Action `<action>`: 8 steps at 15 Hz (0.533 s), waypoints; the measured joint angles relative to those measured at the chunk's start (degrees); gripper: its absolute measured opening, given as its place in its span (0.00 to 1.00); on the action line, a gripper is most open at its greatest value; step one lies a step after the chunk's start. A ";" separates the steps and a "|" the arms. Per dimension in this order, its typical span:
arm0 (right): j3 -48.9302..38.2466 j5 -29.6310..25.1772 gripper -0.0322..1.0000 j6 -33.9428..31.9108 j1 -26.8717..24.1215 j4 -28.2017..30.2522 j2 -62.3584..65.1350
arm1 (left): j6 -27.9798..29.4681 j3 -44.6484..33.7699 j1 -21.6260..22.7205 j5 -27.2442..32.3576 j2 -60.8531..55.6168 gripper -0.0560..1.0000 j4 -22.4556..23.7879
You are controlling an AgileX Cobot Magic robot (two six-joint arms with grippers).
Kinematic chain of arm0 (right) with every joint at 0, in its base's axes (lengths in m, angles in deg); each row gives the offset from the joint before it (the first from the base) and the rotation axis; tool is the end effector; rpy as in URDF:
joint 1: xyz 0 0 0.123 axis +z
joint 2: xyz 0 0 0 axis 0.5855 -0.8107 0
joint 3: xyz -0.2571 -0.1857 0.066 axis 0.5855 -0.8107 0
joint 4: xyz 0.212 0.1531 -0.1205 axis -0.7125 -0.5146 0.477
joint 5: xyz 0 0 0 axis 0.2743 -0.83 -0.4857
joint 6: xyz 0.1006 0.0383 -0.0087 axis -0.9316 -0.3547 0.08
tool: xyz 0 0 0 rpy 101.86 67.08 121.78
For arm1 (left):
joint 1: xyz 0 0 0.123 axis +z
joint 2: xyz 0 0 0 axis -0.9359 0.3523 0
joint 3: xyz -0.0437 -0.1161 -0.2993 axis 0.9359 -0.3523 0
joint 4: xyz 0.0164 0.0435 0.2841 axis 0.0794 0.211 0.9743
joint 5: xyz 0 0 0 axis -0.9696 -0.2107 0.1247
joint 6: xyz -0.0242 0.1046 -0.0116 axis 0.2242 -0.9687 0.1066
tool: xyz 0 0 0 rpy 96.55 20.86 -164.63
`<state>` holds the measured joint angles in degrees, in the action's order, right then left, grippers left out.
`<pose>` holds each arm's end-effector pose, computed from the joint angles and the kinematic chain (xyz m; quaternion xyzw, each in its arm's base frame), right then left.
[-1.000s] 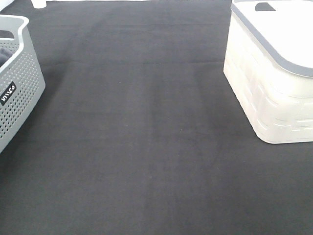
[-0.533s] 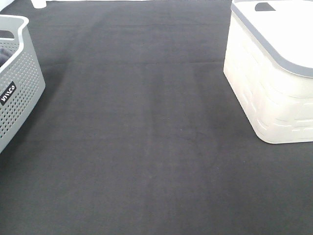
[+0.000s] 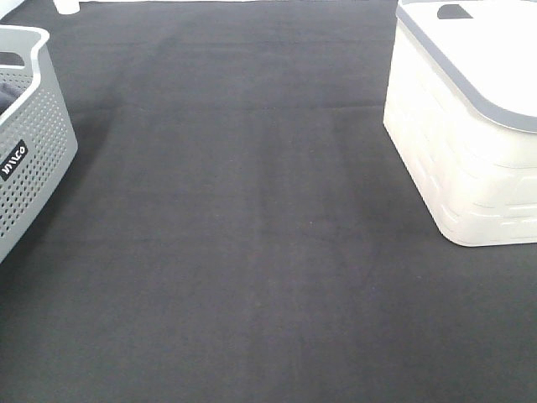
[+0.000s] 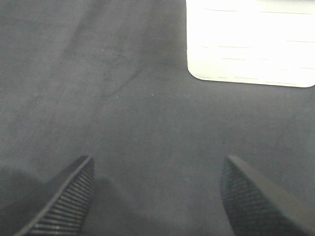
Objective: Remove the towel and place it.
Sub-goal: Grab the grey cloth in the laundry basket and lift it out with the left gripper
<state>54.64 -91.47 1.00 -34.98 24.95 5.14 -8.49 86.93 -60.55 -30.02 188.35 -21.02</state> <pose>0.0044 0.0145 0.2687 -0.0682 0.8710 0.0461 0.4843 0.4473 0.0889 0.1950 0.5524 0.8233 0.1302 0.0084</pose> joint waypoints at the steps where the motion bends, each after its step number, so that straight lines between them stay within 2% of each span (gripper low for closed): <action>1: 0.00 0.00 0.71 0.00 0.00 0.00 0.00 | -0.11 0.00 -0.23 0.00 0.40 0.82 0.11; 4: 0.00 0.00 0.71 0.00 0.00 -0.06 0.00 | -0.17 0.00 -0.34 0.00 0.52 0.59 1.32; 8: 0.00 0.00 0.71 0.00 0.00 -0.06 0.00 | 2.01 0.00 -0.34 0.00 0.52 0.23 2.01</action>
<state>54.64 -91.47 1.00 -34.98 24.89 5.14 -6.48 86.93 -60.89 -30.02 188.87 -19.02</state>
